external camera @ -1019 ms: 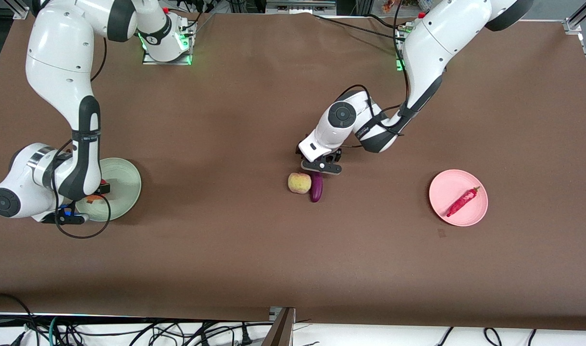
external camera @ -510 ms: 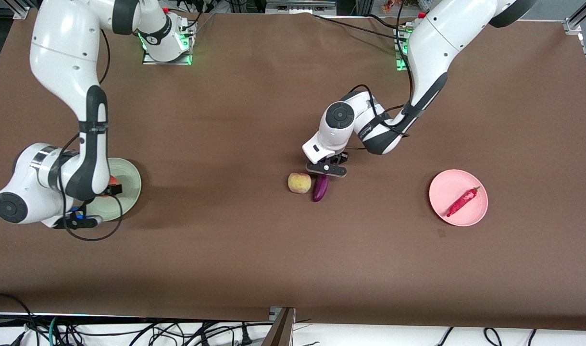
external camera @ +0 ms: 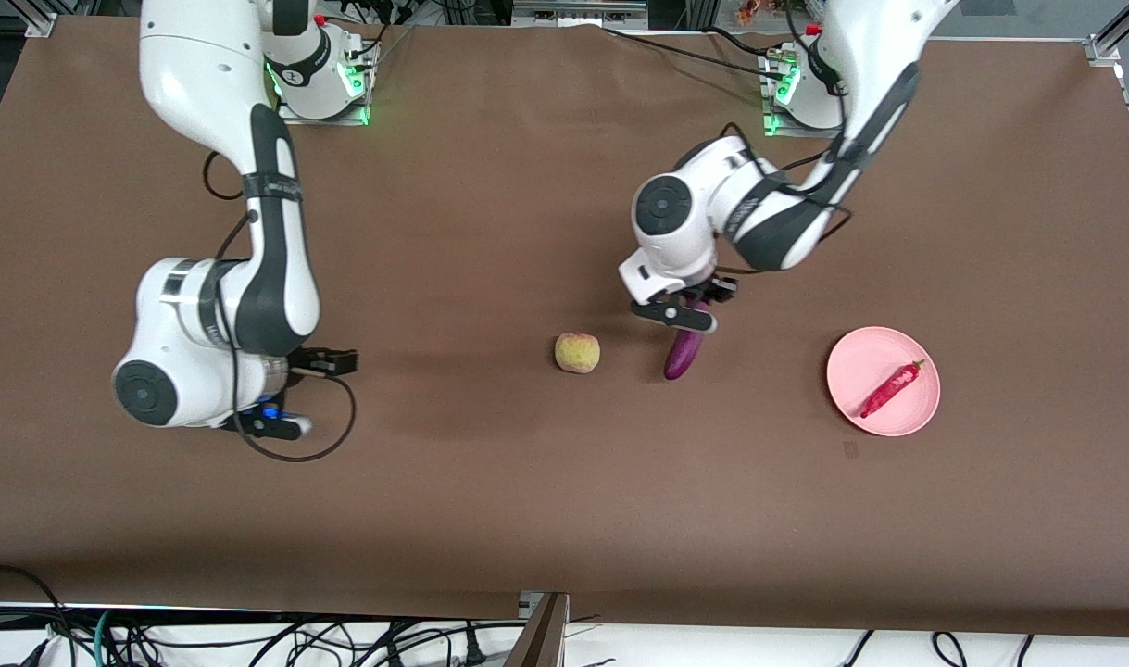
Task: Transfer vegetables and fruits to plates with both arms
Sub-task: 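Place the eggplant on the pink plate while the right gripper grasps the peach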
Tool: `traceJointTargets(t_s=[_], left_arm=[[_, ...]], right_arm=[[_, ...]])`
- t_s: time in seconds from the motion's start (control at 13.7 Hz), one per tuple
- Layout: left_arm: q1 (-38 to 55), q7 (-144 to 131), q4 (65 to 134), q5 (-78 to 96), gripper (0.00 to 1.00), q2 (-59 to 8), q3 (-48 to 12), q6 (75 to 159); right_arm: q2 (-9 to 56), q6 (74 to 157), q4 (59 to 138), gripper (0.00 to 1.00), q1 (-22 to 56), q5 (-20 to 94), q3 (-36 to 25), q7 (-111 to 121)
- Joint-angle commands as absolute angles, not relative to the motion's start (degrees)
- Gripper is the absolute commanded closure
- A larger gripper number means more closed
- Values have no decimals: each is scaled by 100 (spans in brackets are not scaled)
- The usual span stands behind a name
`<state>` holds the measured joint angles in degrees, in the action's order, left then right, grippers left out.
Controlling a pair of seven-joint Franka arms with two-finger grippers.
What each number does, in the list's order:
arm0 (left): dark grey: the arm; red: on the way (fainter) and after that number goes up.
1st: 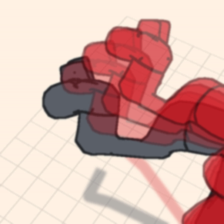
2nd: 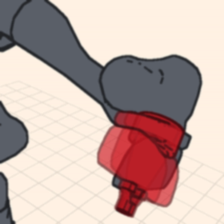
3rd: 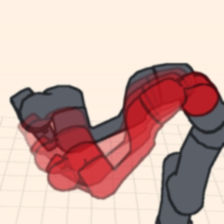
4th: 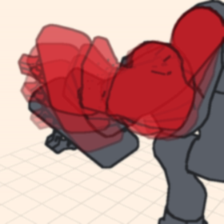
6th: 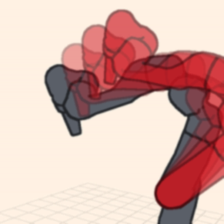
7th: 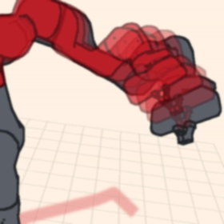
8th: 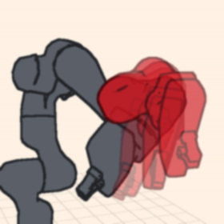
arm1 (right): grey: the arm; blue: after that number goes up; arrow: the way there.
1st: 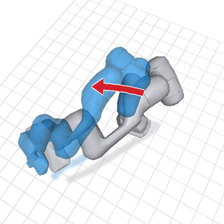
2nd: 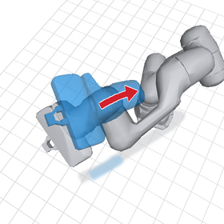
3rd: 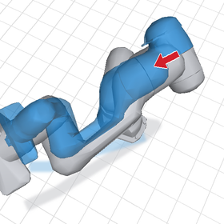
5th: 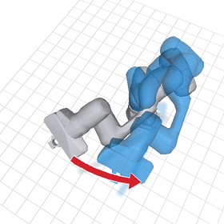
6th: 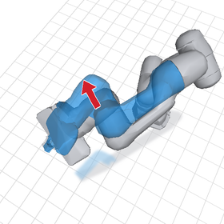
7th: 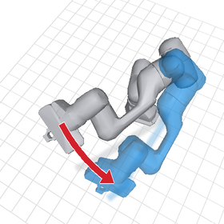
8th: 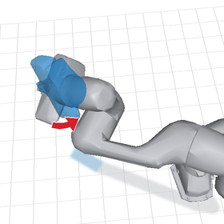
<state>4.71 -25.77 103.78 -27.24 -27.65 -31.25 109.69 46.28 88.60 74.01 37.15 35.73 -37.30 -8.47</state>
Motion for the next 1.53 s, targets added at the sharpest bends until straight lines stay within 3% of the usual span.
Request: traceJointTargets(t_s=[0.0,0.36,0.66,0.95,1.02,1.09,1.46], left_arm=[[-559,-210,10389,-2760,100,-2471,-3173,10794],[-2081,2422,10345,-2760,100,-2381,-3164,10591],[-2705,3233,10406,-2804,100,-2635,-3129,10591],[-3014,3568,10362,-2821,100,-3155,-3138,10652],[-2997,3568,10345,-2821,64,-3155,-3138,10661],[-2997,3568,10319,-2830,1,-3147,-3138,10757],[-3015,3586,10038,-2830,0,-3006,-3138,10723]], right_arm=[[4614,8929,7374,0,4024,4191,-3762,-1641],[4667,10087,7374,0,4973,4728,-3735,-3196],[4903,11353,7418,0,5843,4729,-3683,-4252],[5158,12381,7453,0,5985,4606,-3147,-4552],[5264,12523,7462,0,6072,4527,-3138,-4553],[5352,12638,7453,0,6143,4439,-3138,-4553],[5554,12797,7444,0,6249,4043,-3120,-4509]])
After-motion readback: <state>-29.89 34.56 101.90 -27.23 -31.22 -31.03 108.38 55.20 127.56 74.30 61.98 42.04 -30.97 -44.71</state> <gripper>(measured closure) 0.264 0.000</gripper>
